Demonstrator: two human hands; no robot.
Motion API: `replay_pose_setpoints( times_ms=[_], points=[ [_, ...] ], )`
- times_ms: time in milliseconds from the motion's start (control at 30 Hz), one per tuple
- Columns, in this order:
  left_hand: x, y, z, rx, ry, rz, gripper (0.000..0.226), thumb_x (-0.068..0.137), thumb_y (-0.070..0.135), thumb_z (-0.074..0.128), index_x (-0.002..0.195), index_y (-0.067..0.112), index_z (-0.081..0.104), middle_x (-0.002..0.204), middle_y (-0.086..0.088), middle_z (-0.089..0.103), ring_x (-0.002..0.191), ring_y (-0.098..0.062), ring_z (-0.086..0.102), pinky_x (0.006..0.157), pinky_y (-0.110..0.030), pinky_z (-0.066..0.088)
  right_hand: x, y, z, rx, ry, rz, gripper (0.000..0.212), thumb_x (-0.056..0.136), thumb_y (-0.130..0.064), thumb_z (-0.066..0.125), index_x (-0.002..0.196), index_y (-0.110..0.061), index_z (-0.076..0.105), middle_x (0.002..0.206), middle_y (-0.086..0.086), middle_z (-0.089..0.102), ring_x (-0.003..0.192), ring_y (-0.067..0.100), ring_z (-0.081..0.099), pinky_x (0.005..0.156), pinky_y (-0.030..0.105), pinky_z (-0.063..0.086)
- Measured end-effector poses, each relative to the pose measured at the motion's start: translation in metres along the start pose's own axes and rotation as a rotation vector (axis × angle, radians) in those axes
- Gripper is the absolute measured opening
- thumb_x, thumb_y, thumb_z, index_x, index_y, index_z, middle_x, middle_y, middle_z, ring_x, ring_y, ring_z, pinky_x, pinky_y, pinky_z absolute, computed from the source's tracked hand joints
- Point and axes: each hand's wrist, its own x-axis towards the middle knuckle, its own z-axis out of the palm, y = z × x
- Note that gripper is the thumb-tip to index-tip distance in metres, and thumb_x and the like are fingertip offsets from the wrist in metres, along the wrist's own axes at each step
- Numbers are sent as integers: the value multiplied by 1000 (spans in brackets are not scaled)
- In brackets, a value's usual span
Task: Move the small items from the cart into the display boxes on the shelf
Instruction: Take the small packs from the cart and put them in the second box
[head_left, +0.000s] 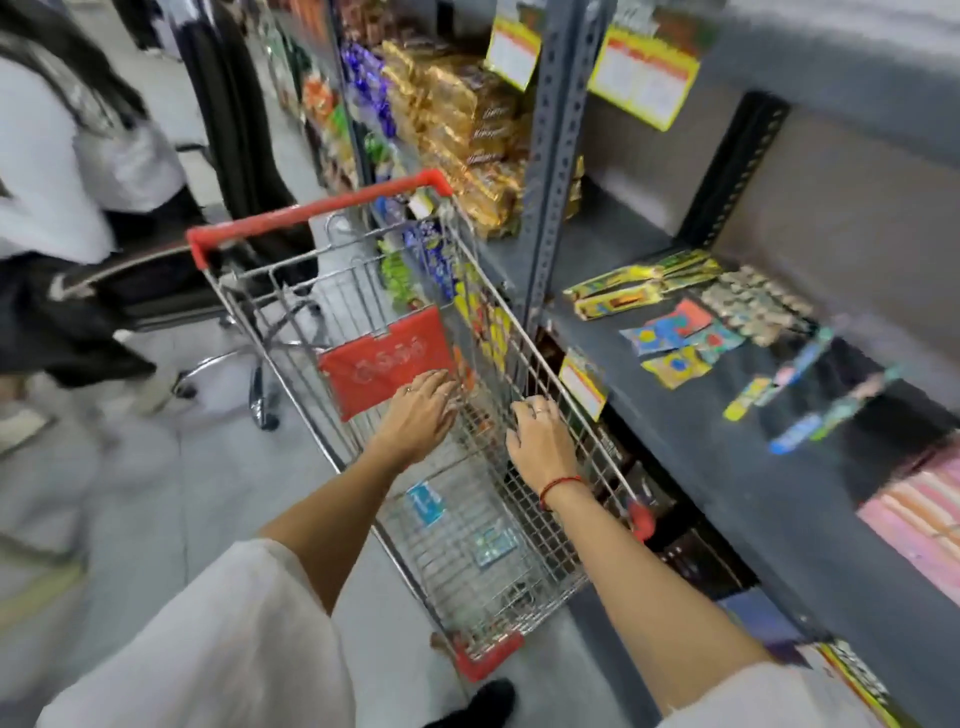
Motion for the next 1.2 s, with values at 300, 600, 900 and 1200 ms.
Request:
replay_pose_setpoints(
  times_ms=[300,600,900,1200],
  points=[
    [-30,-18,96,-86,-325,-252,54,94,32,48,140,10,30,151,-17,29,131,-35,38,100,-49,42,-3,9,95,-60,-308,32,31,92,-11,48,123,-7,48,132,13,46,124,28,39,93,39,45],
    [-13,-25,173,-98,-566,-451,42,92,23,52,130,5,43,132,-15,49,112,-34,55,91,-48,46,-8,36,174,-54,-544,114,47,89,-7,54,135,-10,41,137,15,45,128,29,39,99,40,47],
    [-13,-26,253,-199,-682,-608,35,89,20,59,112,-7,58,122,-25,56,107,-37,58,86,-41,50,-19,72,234,-88,-786,97,44,89,-11,60,129,-8,43,133,18,49,122,32,46,100,48,46],
    [-8,-28,287,-362,-618,-919,89,87,41,62,148,3,9,157,-23,0,131,-44,38,102,-46,43,-10,75,274,-179,-682,-83,65,77,-6,72,134,-13,40,142,13,39,130,27,38,104,39,42]
  ],
)
